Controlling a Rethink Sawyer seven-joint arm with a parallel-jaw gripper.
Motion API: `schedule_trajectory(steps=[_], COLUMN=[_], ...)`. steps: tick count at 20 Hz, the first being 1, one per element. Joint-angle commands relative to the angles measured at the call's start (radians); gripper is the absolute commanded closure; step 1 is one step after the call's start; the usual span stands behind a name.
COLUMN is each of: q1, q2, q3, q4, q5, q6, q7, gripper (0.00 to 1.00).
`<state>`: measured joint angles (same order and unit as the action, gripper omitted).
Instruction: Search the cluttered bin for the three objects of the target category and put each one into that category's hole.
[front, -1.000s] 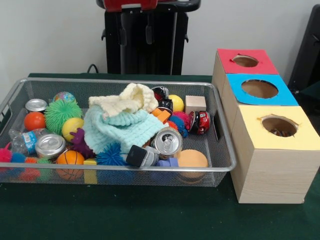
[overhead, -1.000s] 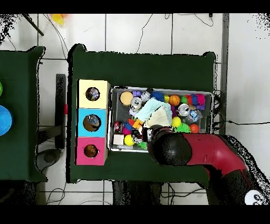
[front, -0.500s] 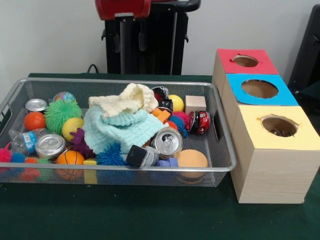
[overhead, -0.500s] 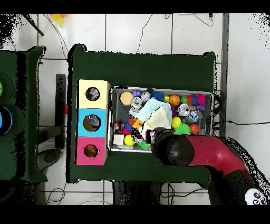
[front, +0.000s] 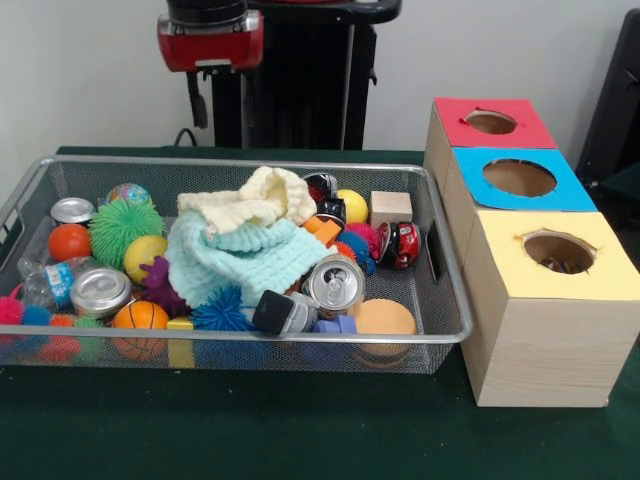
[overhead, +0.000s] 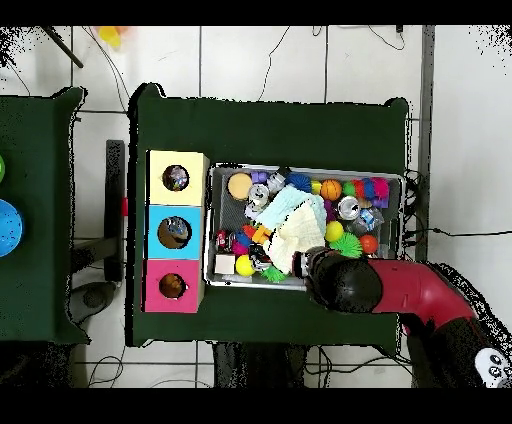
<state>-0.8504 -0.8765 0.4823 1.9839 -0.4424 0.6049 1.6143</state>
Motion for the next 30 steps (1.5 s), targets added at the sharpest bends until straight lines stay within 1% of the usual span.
schedule_trajectory(steps=[1,7,11,17,22,26,28,30], q1=[-0.054,-0.086,-0.107,-0.129,-0.136,-0.136,-0.137,-0.146], q2=[0.107,0.124,0.156,0.182,0.222,0.234,0.257,0.305], q3=[-0.003,0.02,0.035,0.053,0.074,0.077,0.076,0.081], q4=[-0.124,-0.151,-0.174,-0.208,-0.275,-0.314,-0.348,-0.395], q5=[-0.102,-0.133,-0.142,-0.165,-0.171,-0.187,-0.208,-0.219], q6=[-0.023,-0.006,0.002,0.001,0.039,0.048,0.04,0.047], q7=[-0.09,-0.115,-0.131,-0.152,-0.201,-0.223,-0.244,-0.275], gripper=[0.0,0.0,0.0,0.0,0.0,0.0,0.0,0.0])
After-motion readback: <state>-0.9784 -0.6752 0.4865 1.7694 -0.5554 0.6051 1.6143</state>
